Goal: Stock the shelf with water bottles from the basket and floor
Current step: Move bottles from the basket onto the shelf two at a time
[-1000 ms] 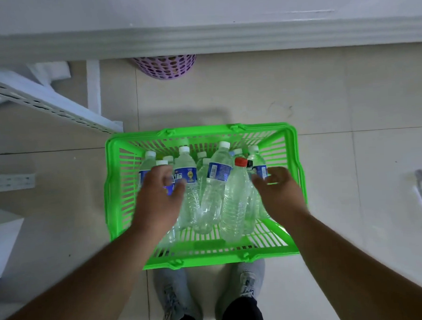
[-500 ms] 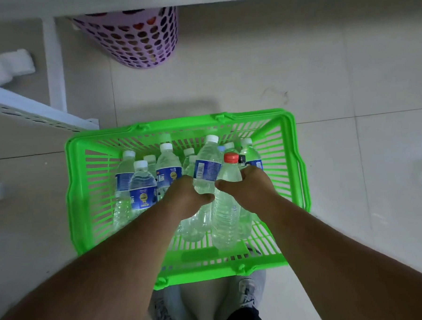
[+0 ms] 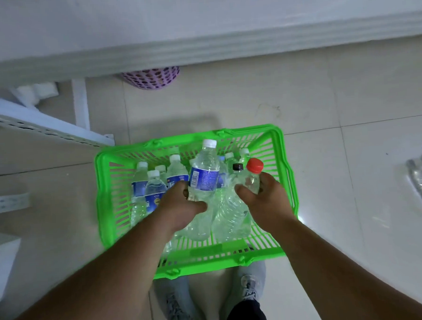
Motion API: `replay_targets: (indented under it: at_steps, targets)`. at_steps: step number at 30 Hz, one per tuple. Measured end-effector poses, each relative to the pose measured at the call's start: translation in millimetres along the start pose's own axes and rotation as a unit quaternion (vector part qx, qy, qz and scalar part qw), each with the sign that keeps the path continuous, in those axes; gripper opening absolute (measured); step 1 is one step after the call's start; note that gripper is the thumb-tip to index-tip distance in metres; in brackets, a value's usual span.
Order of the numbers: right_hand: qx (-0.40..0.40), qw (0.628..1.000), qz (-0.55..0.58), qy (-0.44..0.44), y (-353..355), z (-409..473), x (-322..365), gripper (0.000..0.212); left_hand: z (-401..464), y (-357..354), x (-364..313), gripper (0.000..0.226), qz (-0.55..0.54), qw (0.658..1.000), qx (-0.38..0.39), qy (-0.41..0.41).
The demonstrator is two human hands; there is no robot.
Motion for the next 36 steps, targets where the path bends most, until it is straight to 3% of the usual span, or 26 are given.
replay_targets:
  at_steps: [9, 16, 24, 28, 36]
  targets:
    - [0.028, 0.987, 0.039, 0.154, 103, -138, 228, 0.03, -210, 114, -86, 0.063, -0.09, 0.987, -0.07, -0.114]
    - [0.054, 0.969, 0.028, 0.24, 190, -305, 380, 0.011, -411, 186, -170, 0.051, -0.129, 0.965, -0.112, -0.201]
    - [0.045, 0.934, 0.009, 0.354, 278, -448, 484, 0.03, -584, 216, -217, 0.053, -0.152, 0.927, -0.202, -0.276]
    - [0.054, 0.908, 0.006, 0.415, 316, -499, 525, 0.016, -650, 217, -237, 0.054, -0.167, 0.905, -0.242, -0.306]
    - [0.062, 0.878, 0.018, 0.475, 364, -553, 578, 0.018, -717, 229, -275, 0.065, -0.194, 0.864, -0.301, -0.353]
Point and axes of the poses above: each hand's wrist, its own z-axis towards the middle knuckle, its own y-axis out of the back of the hand, x = y × z, the point moved 7 cm from there along z, towards the middle knuckle, and after that the axes turned 6 degrees about z, right-handed, at the moved point
